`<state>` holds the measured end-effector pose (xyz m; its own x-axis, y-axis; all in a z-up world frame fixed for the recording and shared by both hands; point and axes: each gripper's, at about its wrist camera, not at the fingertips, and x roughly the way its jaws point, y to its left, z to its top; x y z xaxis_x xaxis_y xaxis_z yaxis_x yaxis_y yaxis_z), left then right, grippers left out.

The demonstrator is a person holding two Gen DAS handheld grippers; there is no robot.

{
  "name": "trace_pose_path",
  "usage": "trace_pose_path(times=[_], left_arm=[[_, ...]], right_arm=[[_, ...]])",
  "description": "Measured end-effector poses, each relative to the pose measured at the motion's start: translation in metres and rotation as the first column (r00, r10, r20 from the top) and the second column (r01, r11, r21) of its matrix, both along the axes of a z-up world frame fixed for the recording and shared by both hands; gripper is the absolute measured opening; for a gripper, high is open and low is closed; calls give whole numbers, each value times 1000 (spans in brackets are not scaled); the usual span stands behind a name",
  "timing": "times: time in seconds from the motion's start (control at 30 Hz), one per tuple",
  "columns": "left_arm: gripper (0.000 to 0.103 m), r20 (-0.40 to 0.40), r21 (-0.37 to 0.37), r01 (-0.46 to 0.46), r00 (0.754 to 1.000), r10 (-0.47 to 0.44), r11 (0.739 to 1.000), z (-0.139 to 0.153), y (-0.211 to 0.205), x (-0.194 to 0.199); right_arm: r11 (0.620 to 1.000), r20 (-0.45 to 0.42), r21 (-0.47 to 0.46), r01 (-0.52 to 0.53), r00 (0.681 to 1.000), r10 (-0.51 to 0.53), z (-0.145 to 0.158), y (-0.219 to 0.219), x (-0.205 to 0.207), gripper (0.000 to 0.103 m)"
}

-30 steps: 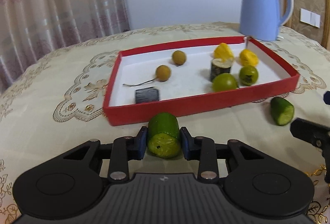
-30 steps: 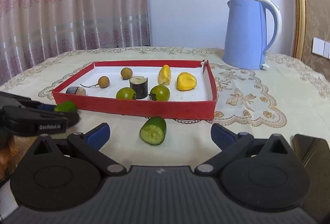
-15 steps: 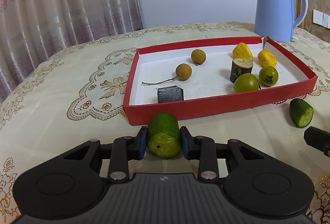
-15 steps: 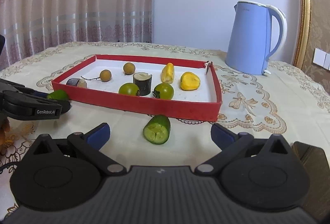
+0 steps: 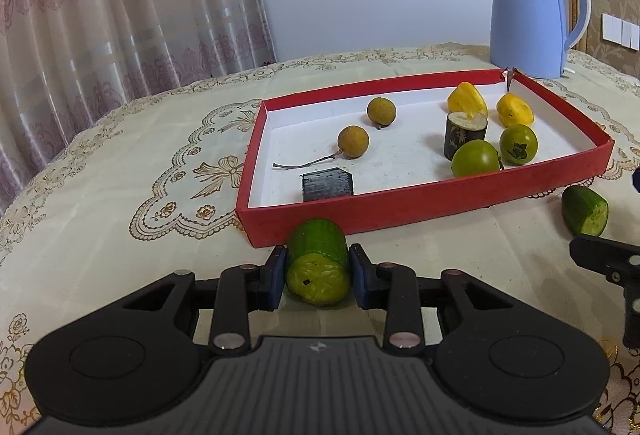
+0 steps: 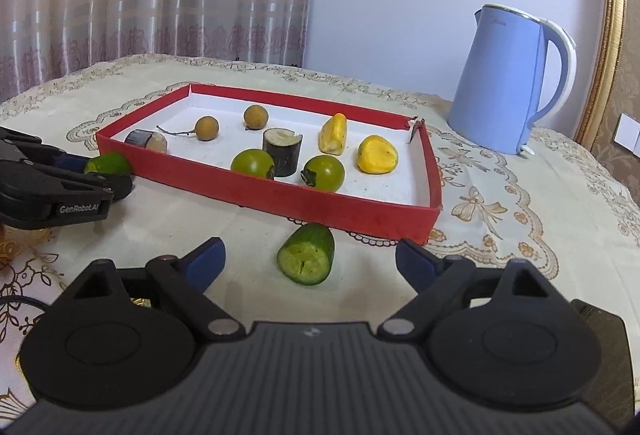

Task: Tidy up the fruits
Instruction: 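Grasp the second cucumber piece with the right gripper while the left gripper holds its cucumber, then lower the cucumber chunk into the tray and open the left gripper while the right gripper carries its cucumber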

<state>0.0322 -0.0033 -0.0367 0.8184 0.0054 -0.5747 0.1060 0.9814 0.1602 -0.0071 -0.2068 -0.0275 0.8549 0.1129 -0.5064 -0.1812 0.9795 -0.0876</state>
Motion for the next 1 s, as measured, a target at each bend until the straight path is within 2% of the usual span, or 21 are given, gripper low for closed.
trace_pose_path(times=[0.03, 0.1, 0.17, 0.27, 0.37, 0.4, 0.5, 0.8, 1.0], left_arm=[[32, 1, 1, 0, 1000, 0, 1000, 0, 0, 0], [32, 5, 6, 1, 1000, -1, 1000, 0, 0, -1], [32, 8, 9, 1, 1000, -1, 1000, -1, 0, -1], [32, 10, 11, 2, 1000, -2, 1000, -1, -1, -2], [32, 13, 14, 3, 1000, -3, 1000, -1, -1, -2], [32, 15, 17, 3, 1000, -3, 1000, -1, -1, -3], [32, 17, 20, 3, 1000, -4, 1000, -1, -2, -3], [32, 5, -25, 22, 1000, -22, 999, 4, 4, -6], [32, 97, -51, 57, 994, -52, 997, 34, 10, -17]], right_arm=[[1000, -4, 2, -2, 1000, 2, 0, 0, 2, 89], [1000, -25, 8, -8, 1000, 8, -1, 0, 7, 77], [1000, -42, 9, -16, 999, 17, -3, 0, 12, 70], [1000, -62, 2, -18, 998, 18, -6, 1, 18, 65], [1000, -80, 13, -27, 996, 28, -9, 0, 22, 36], [1000, -78, 8, -25, 997, 25, -9, 1, 22, 31], [1000, -71, 4, -29, 997, 29, -10, 2, 21, 31], [997, -43, 70, -18, 999, 21, -7, -9, 15, 31], [996, -44, 89, -24, 999, 28, -7, -11, 15, 31]])
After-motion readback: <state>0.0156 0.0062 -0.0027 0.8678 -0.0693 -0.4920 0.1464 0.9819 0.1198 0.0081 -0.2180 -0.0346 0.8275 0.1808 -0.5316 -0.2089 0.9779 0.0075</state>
